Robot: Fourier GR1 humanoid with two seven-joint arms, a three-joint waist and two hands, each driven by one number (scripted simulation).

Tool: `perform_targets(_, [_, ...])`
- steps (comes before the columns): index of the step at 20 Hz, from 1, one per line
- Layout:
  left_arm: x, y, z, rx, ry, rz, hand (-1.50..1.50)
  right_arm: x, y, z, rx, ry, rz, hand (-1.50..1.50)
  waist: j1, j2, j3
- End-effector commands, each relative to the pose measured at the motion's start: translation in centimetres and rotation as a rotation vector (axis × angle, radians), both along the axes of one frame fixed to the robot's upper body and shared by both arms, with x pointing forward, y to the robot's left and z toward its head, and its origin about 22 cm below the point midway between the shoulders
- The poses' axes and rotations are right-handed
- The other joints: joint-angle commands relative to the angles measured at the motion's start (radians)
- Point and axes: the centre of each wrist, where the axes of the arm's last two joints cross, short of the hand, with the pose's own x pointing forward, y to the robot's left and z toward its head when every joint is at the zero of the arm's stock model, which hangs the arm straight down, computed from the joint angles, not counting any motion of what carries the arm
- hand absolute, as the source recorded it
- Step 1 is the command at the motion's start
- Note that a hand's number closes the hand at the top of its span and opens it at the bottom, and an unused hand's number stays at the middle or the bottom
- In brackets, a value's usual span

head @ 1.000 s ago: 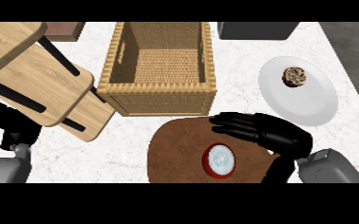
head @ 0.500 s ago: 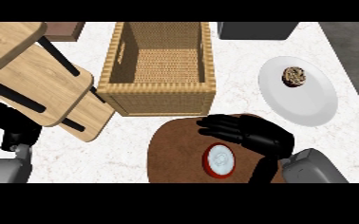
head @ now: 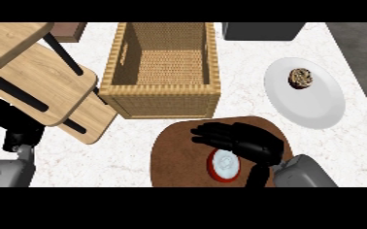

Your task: Pick the can from the cutting board and place it in the basket

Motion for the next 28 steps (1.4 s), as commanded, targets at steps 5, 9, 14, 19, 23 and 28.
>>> perform_targets(5, [0.0, -4.8, -1.0, 0.006, 0.003, -0.138, 0.00, -0.8, 0.1, -1.0, -0.006, 0.012, 0.004, -1.50, -0.017, 0.006, 0.002])
perform_targets(9, [2.2, -3.8, -0.5, -0.009, 0.016, -0.127, 0.00, -0.8, 0.2, -2.5, -0.013, 0.000, 0.020, -1.50, -0.023, 0.010, 0.002])
perform_targets(14, [1.5, -5.0, -1.1, -0.001, -0.003, -0.136, 0.00, -0.9, -0.4, -3.3, -0.012, -0.150, 0.054, 1.50, -0.027, 0.010, 0.003])
perform_targets(19, [1.4, -5.1, -0.5, 0.006, 0.001, -0.126, 0.00, 0.0, 0.7, -3.1, -0.008, -0.246, 0.049, 1.50, -0.015, 0.009, 0.003])
perform_targets(23, [1.1, -4.4, -0.6, -0.013, 0.019, -0.154, 0.00, 0.1, 7.6, -2.3, -0.059, -0.277, -0.113, 1.50, -0.011, 0.011, 0.001])
perform_targets(28, [-0.2, -1.4, 0.2, 0.005, -0.017, -0.102, 0.00, 1.6, 8.3, -2.4, -0.327, -0.243, -0.432, 1.50, -0.011, 0.007, -0.018])
